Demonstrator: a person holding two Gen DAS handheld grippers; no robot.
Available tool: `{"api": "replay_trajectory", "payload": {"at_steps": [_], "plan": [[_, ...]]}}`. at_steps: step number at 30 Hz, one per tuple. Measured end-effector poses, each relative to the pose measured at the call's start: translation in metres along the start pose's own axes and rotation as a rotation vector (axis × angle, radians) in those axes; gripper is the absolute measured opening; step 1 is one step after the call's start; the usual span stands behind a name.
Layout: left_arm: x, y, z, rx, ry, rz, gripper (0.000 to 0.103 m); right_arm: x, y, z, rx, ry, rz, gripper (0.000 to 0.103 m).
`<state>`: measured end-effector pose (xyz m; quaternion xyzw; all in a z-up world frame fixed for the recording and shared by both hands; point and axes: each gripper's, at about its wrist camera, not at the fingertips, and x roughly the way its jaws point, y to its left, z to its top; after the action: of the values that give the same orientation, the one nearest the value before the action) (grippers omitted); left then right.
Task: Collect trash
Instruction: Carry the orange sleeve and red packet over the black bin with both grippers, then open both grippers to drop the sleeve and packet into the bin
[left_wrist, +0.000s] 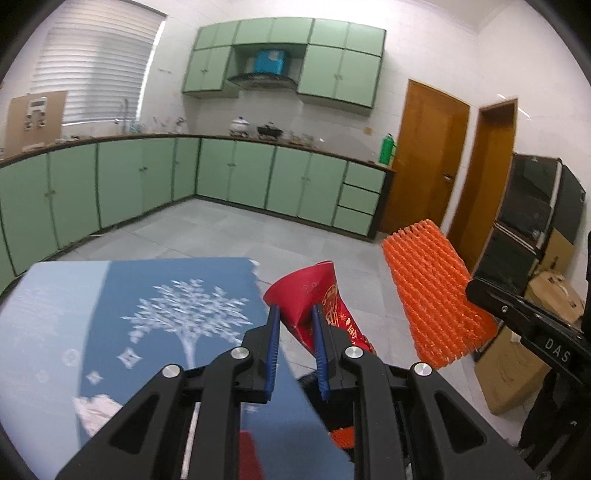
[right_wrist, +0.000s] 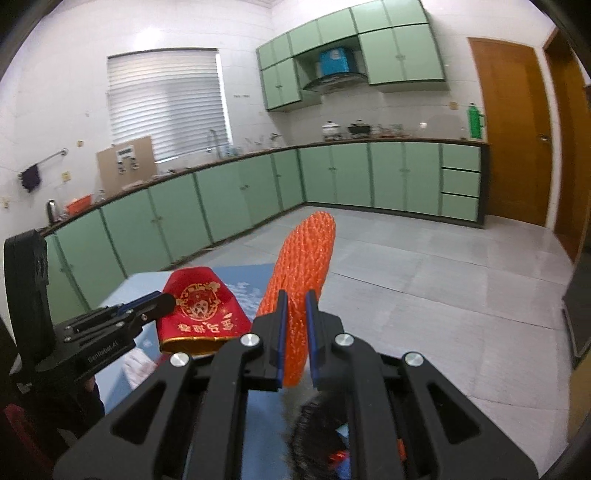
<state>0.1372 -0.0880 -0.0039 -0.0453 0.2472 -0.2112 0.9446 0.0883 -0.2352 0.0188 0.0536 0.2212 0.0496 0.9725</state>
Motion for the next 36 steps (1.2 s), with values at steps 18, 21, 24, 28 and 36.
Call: {"api": "replay_trajectory", "payload": {"at_steps": [18, 21, 24, 28, 36], "plan": [[0.083, -0.081, -0.051, 0.102, 0.147, -0.111, 0.017, 0.018, -0.097, -0.078, 0.131, 0.110, -0.167, 0.009], [0.093, -0.086, -0.055, 0.100, 0.172, -0.112, 0.017, 0.026, -0.103, -0.086, 0.145, 0.132, -0.177, 0.009], [0.106, -0.091, -0.061, 0.106, 0.195, -0.108, 0.018, 0.034, -0.112, -0.093, 0.158, 0.154, -0.186, 0.009], [0.118, -0.094, -0.063, 0.116, 0.217, -0.110, 0.018, 0.044, -0.119, -0.100, 0.174, 0.176, -0.198, 0.009], [0.138, -0.096, -0.064, 0.112, 0.266, -0.118, 0.022, 0.063, -0.135, -0.107, 0.212, 0.214, -0.232, 0.013]]}}
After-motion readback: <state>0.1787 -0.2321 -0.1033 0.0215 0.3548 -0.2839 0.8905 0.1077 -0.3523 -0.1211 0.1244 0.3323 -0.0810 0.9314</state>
